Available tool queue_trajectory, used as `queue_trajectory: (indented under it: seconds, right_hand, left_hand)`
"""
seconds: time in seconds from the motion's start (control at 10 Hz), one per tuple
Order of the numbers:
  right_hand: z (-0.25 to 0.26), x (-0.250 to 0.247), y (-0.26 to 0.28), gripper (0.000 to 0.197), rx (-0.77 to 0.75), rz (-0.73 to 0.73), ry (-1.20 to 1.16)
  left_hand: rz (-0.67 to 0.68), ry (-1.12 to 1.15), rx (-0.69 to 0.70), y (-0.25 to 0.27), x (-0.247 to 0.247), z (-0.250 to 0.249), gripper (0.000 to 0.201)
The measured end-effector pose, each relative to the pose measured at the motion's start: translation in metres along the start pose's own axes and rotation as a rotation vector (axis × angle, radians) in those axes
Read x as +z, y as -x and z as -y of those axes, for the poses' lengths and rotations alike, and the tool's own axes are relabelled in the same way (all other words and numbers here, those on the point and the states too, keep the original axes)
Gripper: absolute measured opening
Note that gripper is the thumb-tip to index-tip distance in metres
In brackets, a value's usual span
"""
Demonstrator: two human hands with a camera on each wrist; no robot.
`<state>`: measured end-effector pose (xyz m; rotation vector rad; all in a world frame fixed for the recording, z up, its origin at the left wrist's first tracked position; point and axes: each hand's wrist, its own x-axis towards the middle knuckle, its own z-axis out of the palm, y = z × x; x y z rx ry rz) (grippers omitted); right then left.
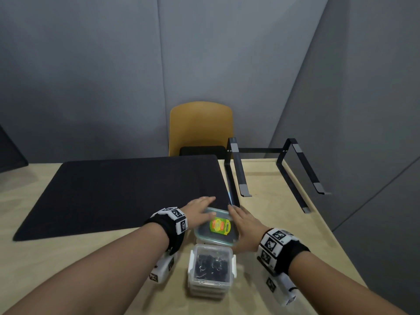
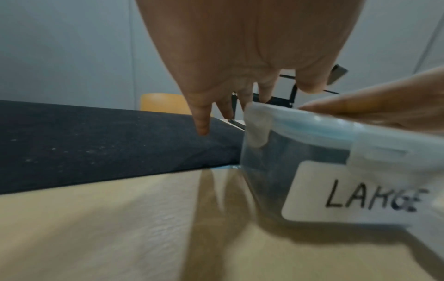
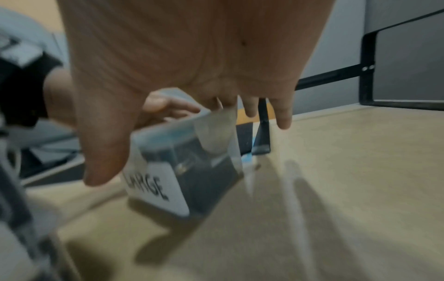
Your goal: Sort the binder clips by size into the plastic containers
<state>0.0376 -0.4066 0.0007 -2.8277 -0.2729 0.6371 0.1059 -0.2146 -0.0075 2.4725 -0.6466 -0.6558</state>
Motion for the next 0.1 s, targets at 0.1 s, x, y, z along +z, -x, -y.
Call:
queue_trajectory:
  seconds: [0.1]
  right_hand:
    - [-0.0078,-0.0185,0.0142,0.109,0.019,0.035,-0.162]
  left_hand:
    - [-0.117,-0.006,-0.09,0.0069,-0.0156,0.0078,0.052]
